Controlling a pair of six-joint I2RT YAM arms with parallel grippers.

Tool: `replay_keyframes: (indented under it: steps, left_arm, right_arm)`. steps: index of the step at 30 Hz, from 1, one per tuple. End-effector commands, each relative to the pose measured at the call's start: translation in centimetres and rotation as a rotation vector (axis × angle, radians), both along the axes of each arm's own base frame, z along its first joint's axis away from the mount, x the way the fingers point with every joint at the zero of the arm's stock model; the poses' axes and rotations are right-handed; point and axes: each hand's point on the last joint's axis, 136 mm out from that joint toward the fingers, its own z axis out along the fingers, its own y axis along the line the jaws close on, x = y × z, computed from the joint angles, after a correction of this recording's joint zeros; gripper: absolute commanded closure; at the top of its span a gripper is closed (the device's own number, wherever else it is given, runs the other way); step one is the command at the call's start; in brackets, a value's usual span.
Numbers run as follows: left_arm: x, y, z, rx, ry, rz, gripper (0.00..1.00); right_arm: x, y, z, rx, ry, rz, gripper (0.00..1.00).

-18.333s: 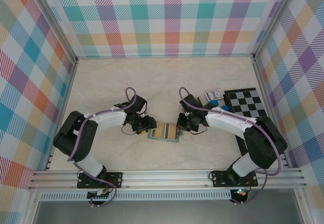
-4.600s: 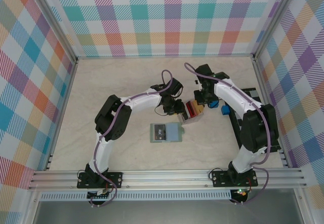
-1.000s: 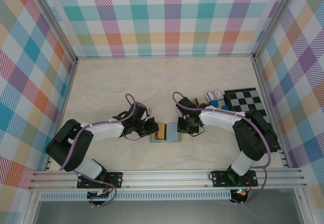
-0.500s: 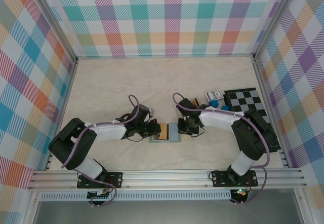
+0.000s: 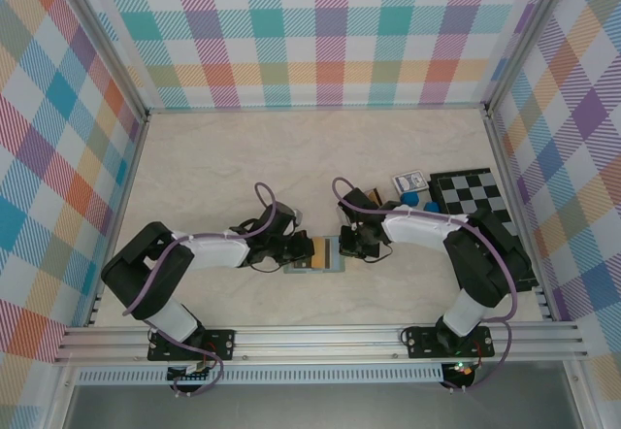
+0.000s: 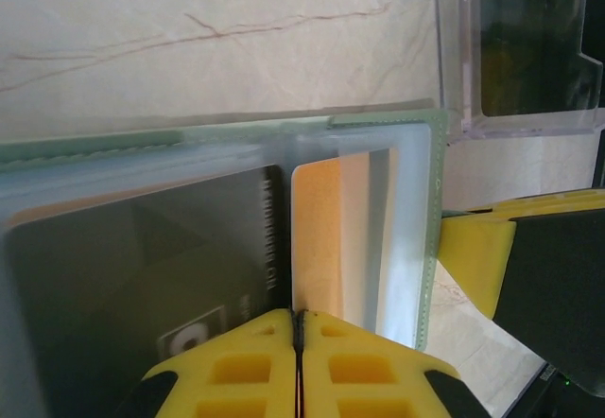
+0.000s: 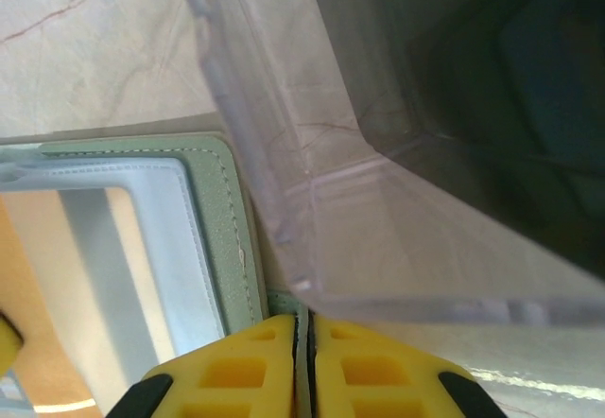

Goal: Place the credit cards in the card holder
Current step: Insert the credit card into the card slot, then close the card holder at the center of the table.

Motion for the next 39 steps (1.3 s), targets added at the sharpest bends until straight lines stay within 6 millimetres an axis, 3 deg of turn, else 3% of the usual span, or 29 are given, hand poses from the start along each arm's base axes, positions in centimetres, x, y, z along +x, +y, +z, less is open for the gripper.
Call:
replay_keyframes:
  steps: [1, 10, 14, 16, 21, 27, 32, 39]
  left_arm:
    - [-0.5, -0.6, -0.5, 0.054, 0.000, -0.042, 0.90]
    - [-0.9, -2.2, -1.0, 0.055, 0.028, -0.050, 0.85]
    - [-0.9, -2.0, -0.8, 0.071, 0.030, -0.039, 0.80]
    - [-0.8, -1.4, -0.3, 0.092, 0.015, -0.032, 0.76]
    - [-0.7, 0.4, 2.1, 0.139, -0.048, -0.003, 0.56]
    - [-0.2, 4.1, 4.1, 0.239, -0.115, 0.059, 0.33]
    - [0.5, 6.4, 2.8, 0.216, -0.027, 0.130, 0.28]
    - [1.2, 6.7, 1.1, 0.207, 0.034, 0.145, 0.26]
  right_arm:
    - [-1.1, 0.7, -0.1, 0.052, 0.040, 0.002, 0.89]
    - [-1.2, 0.7, 0.1, 0.058, 0.045, -0.010, 0.89]
    - [-1.3, 0.2, 0.0, 0.033, 0.048, -0.020, 0.89]
    - [-1.3, -0.3, 0.0, 0.008, 0.043, -0.024, 0.88]
    - [-1.0, -1.2, 0.3, -0.049, 0.026, -0.020, 0.86]
    - [-1.0, -1.3, 0.4, -0.057, 0.024, -0.016, 0.81]
    - [-0.8, -0.8, 0.6, -0.036, 0.022, -0.004, 0.81]
    - [-0.8, -0.5, 0.5, -0.028, 0.028, 0.001, 0.81]
